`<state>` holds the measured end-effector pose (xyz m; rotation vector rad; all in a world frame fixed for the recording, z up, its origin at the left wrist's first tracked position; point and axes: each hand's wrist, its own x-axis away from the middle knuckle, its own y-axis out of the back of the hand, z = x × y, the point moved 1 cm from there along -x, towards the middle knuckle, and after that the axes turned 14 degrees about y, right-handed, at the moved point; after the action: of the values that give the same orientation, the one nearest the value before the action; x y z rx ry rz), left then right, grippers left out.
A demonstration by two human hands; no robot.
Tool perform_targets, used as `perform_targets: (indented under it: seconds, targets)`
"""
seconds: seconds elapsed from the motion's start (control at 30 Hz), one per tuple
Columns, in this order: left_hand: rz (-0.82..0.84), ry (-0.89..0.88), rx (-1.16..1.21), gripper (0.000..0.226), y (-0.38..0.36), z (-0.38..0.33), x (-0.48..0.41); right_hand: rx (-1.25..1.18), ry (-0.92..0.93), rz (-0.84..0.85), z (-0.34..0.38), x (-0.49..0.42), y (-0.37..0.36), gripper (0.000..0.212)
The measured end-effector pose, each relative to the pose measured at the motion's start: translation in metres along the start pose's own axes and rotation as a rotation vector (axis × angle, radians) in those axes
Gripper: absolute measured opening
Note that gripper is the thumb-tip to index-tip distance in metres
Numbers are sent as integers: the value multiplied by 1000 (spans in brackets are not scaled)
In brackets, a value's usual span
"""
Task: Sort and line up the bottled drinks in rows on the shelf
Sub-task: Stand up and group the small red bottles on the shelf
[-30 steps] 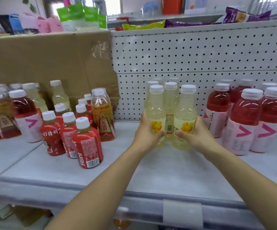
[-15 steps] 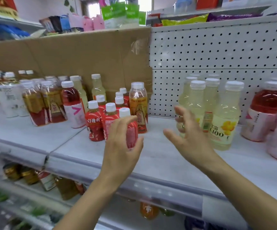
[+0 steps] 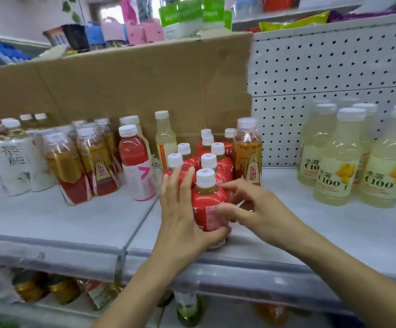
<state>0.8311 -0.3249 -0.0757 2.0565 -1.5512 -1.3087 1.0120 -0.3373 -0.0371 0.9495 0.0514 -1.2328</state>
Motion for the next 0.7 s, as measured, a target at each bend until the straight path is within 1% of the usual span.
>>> perform_targets:
  seconds: [0.03, 0.1, 0.13, 0.17, 0.2, 0.27, 0.3, 0.33, 0.37, 0.43, 0.6, 0.7]
  targets:
    - [0, 11, 17, 125, 3, 5, -1, -24, 4, -98, -3, -6, 1, 27]
    - [48, 58, 75, 132, 10, 16, -3, 51, -12, -352, -17, -22, 7, 28]
    - [93, 92, 111, 136, 12, 21, -5, 111, -49, -463, -25, -30, 11, 35]
    - [144, 136, 148, 140, 13, 25, -8, 141, -102, -536, -34, -40, 15, 47]
    - [197, 186, 197, 142, 14, 29, -11, 121, -168, -560, -41, -50, 17, 59]
    - [289, 271, 346, 143, 15, 35, -19, -14, -299, -524, -57, -70, 18, 80]
    - [324, 296, 416, 141, 16, 37, -23, -91, -345, -504, -67, -78, 17, 84]
    - [350, 308, 458, 139, 16, 39, -25, -150, -374, -491, -75, -84, 17, 80]
    - [368, 309, 476, 137, 16, 40, -26, -174, -391, -483, -81, -87, 17, 72]
    - [385, 309, 480, 135, 15, 40, -26, -177, -393, -479, -87, -88, 17, 61]
    - [399, 360, 504, 145, 12, 34, -23, -183, -304, -481, -65, -63, 21, 53]
    - [371, 367, 507, 144, 10, 27, -21, -146, -238, -476, -47, -39, 22, 48]
